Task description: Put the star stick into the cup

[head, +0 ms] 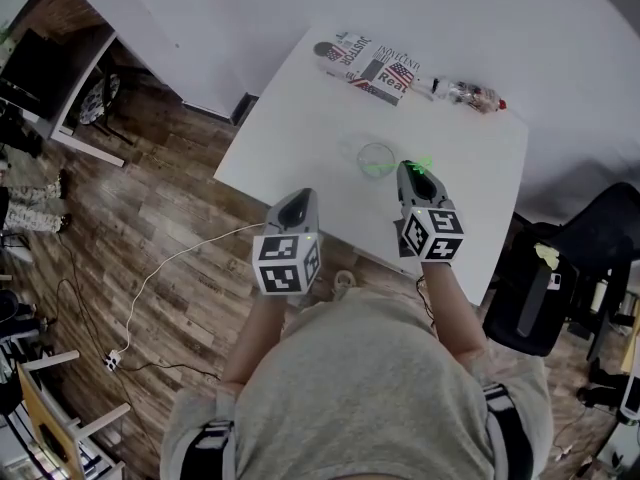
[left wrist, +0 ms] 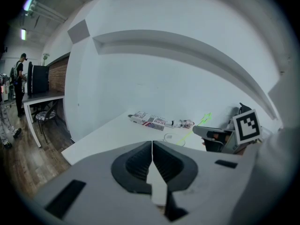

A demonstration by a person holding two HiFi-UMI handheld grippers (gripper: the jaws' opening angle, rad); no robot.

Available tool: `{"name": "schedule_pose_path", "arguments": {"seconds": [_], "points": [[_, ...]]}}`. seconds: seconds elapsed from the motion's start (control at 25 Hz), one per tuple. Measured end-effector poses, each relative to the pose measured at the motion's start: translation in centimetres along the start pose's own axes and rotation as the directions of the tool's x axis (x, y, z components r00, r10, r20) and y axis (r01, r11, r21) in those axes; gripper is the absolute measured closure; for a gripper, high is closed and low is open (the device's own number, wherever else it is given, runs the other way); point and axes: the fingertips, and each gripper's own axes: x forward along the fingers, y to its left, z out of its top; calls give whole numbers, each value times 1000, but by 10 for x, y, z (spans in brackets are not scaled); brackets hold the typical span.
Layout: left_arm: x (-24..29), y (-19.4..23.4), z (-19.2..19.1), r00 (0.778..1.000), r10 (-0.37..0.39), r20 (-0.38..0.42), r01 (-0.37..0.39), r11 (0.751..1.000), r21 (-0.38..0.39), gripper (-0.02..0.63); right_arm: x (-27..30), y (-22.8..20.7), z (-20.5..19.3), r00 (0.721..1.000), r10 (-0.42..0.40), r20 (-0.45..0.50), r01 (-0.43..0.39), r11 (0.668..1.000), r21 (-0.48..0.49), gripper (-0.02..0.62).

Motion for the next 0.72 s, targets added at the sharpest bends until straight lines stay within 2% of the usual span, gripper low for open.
{"name": "schedule_pose_path", "arguments": {"seconds": [0.36, 0.72], "points": [[0, -3, -3, 1000, -6, -6, 6, 1000, 1, 598, 3, -21, -4, 999, -51, -15, 51, 999, -2, 558], [-9, -2, -4, 1000, -10, -10, 10, 1000, 3, 597, 0, -23, -11, 997, -68, -38, 67, 998, -9, 531]]}}
